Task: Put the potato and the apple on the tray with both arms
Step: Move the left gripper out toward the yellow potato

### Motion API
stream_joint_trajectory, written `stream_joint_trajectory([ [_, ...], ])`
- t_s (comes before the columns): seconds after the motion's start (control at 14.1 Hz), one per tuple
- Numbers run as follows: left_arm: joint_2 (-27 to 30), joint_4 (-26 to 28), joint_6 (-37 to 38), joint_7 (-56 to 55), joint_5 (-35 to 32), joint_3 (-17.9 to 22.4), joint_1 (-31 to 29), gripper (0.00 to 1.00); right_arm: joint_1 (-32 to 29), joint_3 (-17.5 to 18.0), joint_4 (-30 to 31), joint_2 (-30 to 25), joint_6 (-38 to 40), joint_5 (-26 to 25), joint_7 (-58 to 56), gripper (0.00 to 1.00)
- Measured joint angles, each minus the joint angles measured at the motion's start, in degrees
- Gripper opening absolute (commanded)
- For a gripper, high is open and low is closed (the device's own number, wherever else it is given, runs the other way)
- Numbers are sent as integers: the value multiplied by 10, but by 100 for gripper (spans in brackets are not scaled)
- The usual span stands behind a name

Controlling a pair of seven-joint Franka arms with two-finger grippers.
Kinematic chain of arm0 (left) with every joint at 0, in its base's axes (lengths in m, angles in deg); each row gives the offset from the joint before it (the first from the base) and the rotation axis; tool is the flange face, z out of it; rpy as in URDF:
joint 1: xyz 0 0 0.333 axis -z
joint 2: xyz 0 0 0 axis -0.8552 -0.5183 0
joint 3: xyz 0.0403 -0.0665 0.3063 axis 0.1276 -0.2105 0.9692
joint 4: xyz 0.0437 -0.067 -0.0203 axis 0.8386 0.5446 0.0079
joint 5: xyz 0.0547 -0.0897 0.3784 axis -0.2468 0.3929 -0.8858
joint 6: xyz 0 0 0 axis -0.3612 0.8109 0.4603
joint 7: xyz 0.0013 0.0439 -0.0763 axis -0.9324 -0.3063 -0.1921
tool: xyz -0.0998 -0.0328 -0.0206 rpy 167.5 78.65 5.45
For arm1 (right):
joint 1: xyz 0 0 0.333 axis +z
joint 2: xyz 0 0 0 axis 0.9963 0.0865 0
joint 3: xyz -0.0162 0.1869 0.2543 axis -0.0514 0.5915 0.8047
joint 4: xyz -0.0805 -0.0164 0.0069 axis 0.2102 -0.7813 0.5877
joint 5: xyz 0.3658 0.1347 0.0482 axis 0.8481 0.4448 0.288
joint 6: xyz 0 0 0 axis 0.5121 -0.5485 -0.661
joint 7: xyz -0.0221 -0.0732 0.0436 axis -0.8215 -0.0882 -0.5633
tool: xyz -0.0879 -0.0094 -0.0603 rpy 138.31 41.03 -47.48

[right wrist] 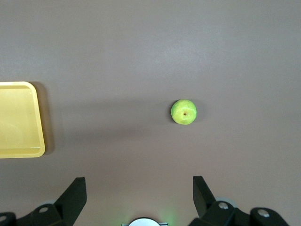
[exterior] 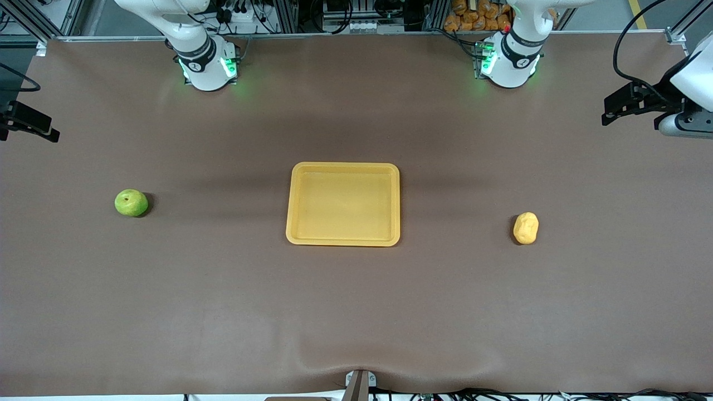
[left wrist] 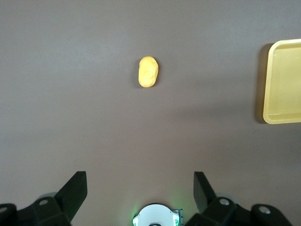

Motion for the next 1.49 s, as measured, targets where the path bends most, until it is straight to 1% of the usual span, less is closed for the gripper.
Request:
stream_joint_trajectory([
  [0.43,-8,0,0,-1,0,-2,0,100,-1,0,0,0,0,0,0,100],
  [0.71,-33,1,0,-40,0,-2,1,100,-1,0,0,0,-1,0,0,100],
  [1.07,-60,15,-3,-48,-1,-2,1,100,-2,0,0,1,-2,0,-1,100],
  [1.14,-69,24,-14,-48,-1,-2,1,100,-2,0,0,2,-2,0,-2,100],
  [1.28,-86,58,-63,-58,-1,-2,1,100,-2,0,0,8,-2,0,-5,100],
  [1.49,-97,137,-157,-63,-1,-2,0,100,-2,0,1,22,-2,0,-6,100],
])
